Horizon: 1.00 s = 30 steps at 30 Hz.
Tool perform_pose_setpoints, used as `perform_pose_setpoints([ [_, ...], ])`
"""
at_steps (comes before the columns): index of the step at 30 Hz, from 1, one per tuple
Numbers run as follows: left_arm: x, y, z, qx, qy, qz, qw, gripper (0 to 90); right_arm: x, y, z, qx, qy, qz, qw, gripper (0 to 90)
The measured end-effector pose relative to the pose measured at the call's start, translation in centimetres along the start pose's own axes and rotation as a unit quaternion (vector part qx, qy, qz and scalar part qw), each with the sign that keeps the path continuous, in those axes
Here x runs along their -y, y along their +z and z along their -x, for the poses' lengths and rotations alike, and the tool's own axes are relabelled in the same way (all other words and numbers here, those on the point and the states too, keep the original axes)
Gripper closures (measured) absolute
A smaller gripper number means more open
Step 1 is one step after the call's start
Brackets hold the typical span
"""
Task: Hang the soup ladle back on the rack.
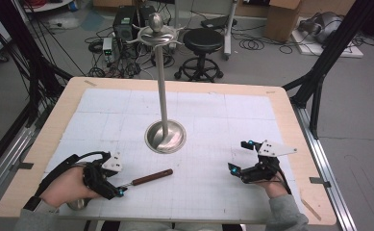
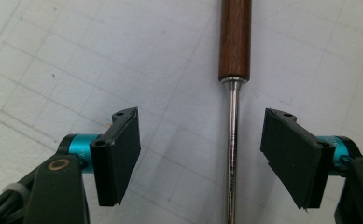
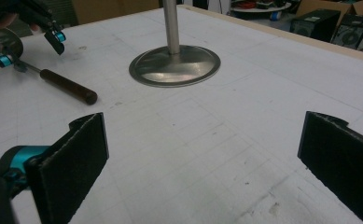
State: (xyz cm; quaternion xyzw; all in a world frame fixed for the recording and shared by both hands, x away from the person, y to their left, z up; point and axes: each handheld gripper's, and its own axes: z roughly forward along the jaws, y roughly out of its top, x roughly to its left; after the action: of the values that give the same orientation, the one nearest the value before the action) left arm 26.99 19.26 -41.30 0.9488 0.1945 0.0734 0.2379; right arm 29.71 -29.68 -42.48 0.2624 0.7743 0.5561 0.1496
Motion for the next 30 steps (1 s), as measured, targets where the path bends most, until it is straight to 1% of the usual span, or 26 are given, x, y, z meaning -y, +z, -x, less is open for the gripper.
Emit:
perform_pose_setpoints([
  [1,0.0,0.1,0.0,0.000,0.000,-0.004,1.0000,30.1,0.0,0.0,0.0,0.000,0.000,0.000,1.0000,0.8],
  [2,0.0,0.0,0.0,0.001,0.005,-0.010,0.9999,30.9,0.0,0.0,0.0,0.000,0.000,0.000,1.0000,0.7],
  [5,-0.1,0.1,0.0,0.006,0.007,-0.019,0.9998,33.1,0.0,0.0,-0.1,0.000,0.000,0.000,1.0000,0.8],
  [6,-0.2,0.2,0.0,0.008,0.014,-0.025,0.9996,33.5,0.0,0.0,-0.1,0.000,0.000,0.000,1.0000,0.8],
  [9,-0.4,0.5,0.2,0.018,0.024,-0.041,0.9987,36.5,0.0,0.0,-0.1,0.001,-0.003,-0.002,1.0000,0.8],
  [11,-0.6,0.5,0.2,0.023,0.028,-0.044,0.9984,38.7,0.0,0.0,-0.1,0.001,-0.001,-0.002,1.0000,0.8],
  [13,-0.6,0.5,0.2,0.028,0.026,-0.049,0.9980,40.5,0.0,-0.1,-0.1,0.001,0.000,-0.004,1.0000,0.8],
  [18,-0.6,0.4,0.4,0.036,0.035,-0.052,0.9974,49.3,0.0,-0.1,-0.2,0.001,-0.001,-0.004,1.0000,0.8],
  [21,-0.7,0.4,0.3,0.041,0.037,-0.055,0.9970,50.6,0.0,-0.2,-0.3,0.001,-0.001,-0.005,1.0000,0.8],
  [27,-1.1,0.3,0.4,0.045,0.048,-0.076,0.9949,56.1,0.0,-0.1,-0.2,0.001,-0.002,-0.006,1.0000,0.8],
  [30,-1.4,0.3,0.5,0.047,0.052,-0.093,0.9932,59.3,0.0,-0.1,-0.2,0.000,-0.002,-0.007,1.0000,0.8],
])
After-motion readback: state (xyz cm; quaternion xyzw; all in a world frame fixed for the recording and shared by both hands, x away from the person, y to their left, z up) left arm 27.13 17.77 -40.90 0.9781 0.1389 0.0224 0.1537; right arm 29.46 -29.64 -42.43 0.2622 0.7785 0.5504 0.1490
